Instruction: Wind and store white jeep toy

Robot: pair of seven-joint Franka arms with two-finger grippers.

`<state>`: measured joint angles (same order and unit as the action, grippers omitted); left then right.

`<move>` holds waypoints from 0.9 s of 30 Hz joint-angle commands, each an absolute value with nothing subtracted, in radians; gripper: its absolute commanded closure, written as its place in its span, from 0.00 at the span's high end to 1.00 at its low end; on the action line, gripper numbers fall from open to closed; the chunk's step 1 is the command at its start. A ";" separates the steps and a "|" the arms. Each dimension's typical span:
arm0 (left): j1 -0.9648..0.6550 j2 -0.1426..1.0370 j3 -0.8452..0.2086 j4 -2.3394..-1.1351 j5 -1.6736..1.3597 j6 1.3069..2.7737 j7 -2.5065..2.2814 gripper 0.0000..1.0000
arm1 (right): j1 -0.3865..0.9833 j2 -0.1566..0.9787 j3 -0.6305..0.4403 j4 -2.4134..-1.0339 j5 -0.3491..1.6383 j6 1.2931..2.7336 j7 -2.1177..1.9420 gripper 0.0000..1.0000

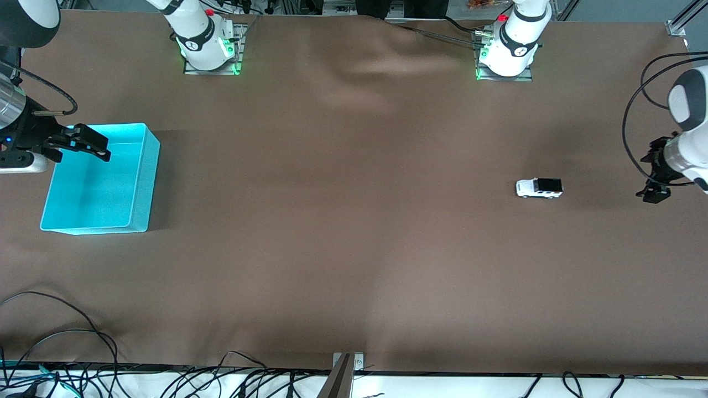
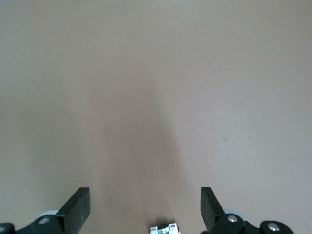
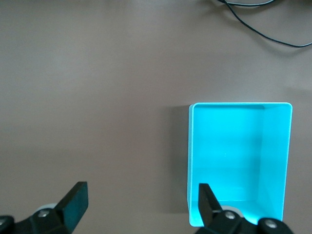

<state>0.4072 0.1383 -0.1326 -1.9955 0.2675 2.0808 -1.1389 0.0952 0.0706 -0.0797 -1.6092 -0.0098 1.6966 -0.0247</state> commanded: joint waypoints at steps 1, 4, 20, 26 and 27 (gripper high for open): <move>0.403 0.147 -0.158 -1.867 0.219 1.965 -0.935 1.00 | 0.097 0.080 -0.077 -1.585 -0.023 1.687 -0.011 1.00; 0.403 0.147 -0.175 -1.818 0.219 1.930 -0.826 1.00 | 0.097 0.080 -0.077 -1.585 -0.023 1.687 -0.011 1.00; 0.399 0.152 -0.204 -1.583 0.091 1.784 -0.189 1.00 | 0.097 0.080 -0.075 -1.585 -0.028 1.689 -0.012 1.00; 0.391 0.153 -0.212 -1.543 0.005 1.755 -0.175 1.00 | 0.097 0.080 -0.075 -1.585 -0.028 1.689 -0.012 1.00; 0.382 0.153 -0.227 -1.539 0.009 1.755 -0.170 1.00 | 0.097 0.080 -0.075 -1.585 -0.028 1.689 -0.012 1.00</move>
